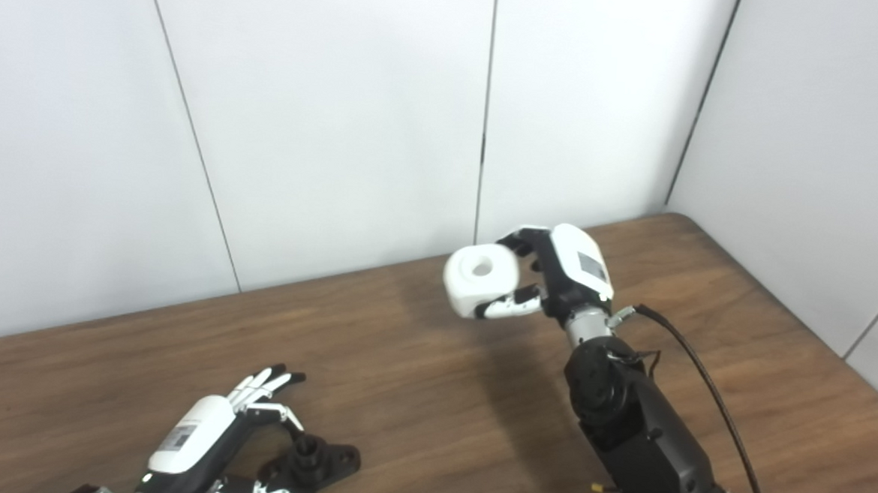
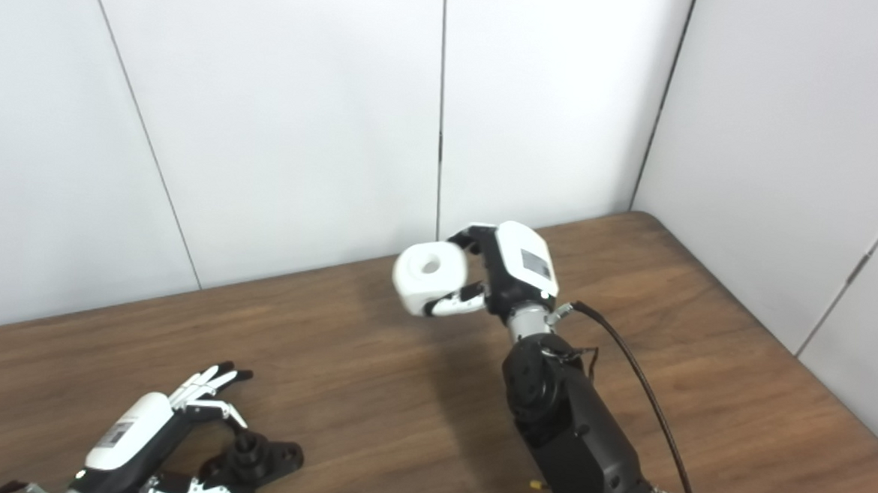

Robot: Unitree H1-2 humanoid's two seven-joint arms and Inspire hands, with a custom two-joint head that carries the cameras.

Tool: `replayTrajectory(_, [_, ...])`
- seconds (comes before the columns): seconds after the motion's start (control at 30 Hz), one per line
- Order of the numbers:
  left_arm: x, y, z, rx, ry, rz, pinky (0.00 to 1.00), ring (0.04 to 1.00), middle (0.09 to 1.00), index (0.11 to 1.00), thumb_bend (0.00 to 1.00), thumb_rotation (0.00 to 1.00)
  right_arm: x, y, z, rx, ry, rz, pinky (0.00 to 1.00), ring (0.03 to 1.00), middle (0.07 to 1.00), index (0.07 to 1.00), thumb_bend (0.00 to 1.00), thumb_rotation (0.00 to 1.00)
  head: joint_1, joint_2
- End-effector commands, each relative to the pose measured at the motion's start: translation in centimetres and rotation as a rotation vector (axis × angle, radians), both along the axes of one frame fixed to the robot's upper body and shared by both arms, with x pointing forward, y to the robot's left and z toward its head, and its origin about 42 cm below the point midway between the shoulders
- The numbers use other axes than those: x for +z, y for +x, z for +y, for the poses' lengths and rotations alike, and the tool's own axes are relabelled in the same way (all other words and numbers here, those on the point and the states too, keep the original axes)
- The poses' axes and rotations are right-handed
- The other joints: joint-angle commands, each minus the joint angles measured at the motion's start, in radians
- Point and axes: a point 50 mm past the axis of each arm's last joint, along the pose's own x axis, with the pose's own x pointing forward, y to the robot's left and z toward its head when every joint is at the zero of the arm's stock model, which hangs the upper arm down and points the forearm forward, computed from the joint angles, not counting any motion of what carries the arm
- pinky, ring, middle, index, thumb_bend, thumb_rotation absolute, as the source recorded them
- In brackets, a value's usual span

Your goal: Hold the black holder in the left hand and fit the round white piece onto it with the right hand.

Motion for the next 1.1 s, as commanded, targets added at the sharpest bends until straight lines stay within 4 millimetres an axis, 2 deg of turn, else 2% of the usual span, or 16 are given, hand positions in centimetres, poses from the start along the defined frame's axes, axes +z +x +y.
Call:
replayTrajectory(0.0, [-6.8,-5.2,0.0,0.026,0.114,0.205,1.0,1.0,0.932,0.482,0.52,0.06,2.7,-0.3,0.7,0.049,0.017,-0.031,0.59,0.693,0.673,0.479,0.52,0.14,0.016,0.004])
replayTrajectory(0.17, [-6.7,-5.2,-0.9,0.031,0.118,0.207,1.0,1.0,0.937,0.483,0.52,0.06,3.0,-1.3,1.8,0.149,0.158,0.027,0.66,0.715,0.679,0.478,0.52,0.13,0.11,0.027])
replayTrajectory(0.3, [-6.5,-5.0,-2.0,0.034,0.13,0.208,1.0,1.0,0.944,0.482,0.52,0.06,2.9,-2.2,2.3,0.197,0.175,0.037,0.65,0.711,0.677,0.478,0.52,0.13,0.187,0.049])
replayTrajectory(0.5, [-6.2,-4.7,-3.4,0.036,0.154,0.207,1.0,1.0,0.955,0.483,0.52,0.06,2.6,-3.2,3.3,0.259,0.19,0.038,0.67,0.712,0.673,0.479,0.52,0.13,0.249,0.079])
replayTrajectory(0.77, [-5.8,-4.1,-4.2,0.036,0.149,0.196,1.0,1.0,0.956,0.483,0.52,0.06,1.8,-4.1,5.2,0.327,0.219,0.072,0.67,0.718,0.683,0.479,0.52,0.13,0.293,0.092])
replayTrajectory(1.07, [-5.8,-3.8,-4.5,0.044,0.137,0.198,1.0,1.0,0.958,0.482,0.52,0.06,1.8,-4.7,7.1,0.39,0.237,0.089,0.67,0.718,0.695,0.479,0.52,0.13,0.312,0.102])
